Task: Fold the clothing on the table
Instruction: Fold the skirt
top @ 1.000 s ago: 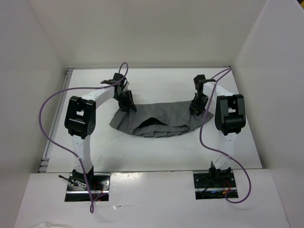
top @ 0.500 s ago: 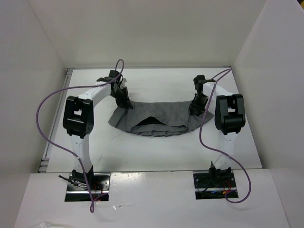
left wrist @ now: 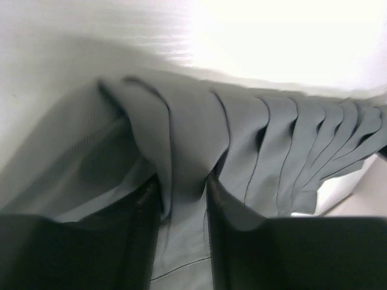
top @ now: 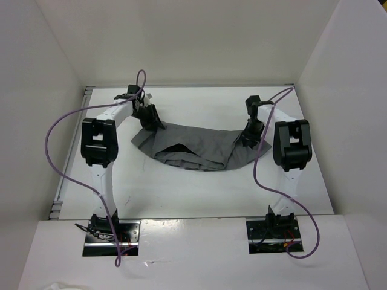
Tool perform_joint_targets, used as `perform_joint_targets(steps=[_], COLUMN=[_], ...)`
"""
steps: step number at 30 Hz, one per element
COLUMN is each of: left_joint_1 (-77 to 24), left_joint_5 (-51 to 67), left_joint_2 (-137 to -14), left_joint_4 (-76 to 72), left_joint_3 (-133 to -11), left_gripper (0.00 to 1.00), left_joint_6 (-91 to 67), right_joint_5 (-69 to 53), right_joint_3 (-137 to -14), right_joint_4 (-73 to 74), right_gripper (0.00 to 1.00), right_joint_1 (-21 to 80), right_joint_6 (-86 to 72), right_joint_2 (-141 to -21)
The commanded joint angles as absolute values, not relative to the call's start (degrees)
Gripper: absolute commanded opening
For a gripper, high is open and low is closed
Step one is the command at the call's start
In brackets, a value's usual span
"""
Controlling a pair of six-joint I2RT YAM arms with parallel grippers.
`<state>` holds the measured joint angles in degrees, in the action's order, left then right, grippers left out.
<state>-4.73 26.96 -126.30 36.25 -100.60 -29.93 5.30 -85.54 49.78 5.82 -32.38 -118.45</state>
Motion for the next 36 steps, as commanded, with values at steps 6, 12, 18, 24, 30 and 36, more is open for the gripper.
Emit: perform_joint_targets(steps=[6, 12, 18, 24, 30, 36], left_joint_1=[-2.3, -2.3, -1.8, -1.2, -0.2, -0.2], left_joint_5=[30.5, 30.5, 29.9, 27.9, 27.9, 27.4], left_joint_2=[-120.9, -109.9, -107.2, -107.3, -106.1, -105.0], left_joint_4=[36.3, 35.7, 33.1, 33.7, 33.7, 34.2], left_joint_3=[-102.7, -93.6, -86.1, -84.1, -82.4, -81.7], left_gripper=[0.73, 0.74, 0.74, 0.73, 0.73, 0.73], left_joint_6=[-28.7, -29.7, -29.2, -28.7, -28.1, -28.1], right_joint_5=[13.6, 11.8, 17.6, 15.4, 14.6, 11.4], right_joint_3=[-86.3, -94.0, -102.1, -111.4, -113.5, -113.6], right_joint_4=[52.1, 56.0, 55.4, 55.4, 54.0, 54.5], right_gripper=[0.45, 0.60, 0.63, 0.63, 0.63, 0.63], right_joint_1=[11.4, 25.0, 37.9, 41.7, 45.1, 48.4], right_joint_6=[-34.0, -24.5, -14.9, -9.8, -6.9, -5.8], right_joint_2=[-112.3, -106.5, -114.6, -119.5, -121.2, -119.6])
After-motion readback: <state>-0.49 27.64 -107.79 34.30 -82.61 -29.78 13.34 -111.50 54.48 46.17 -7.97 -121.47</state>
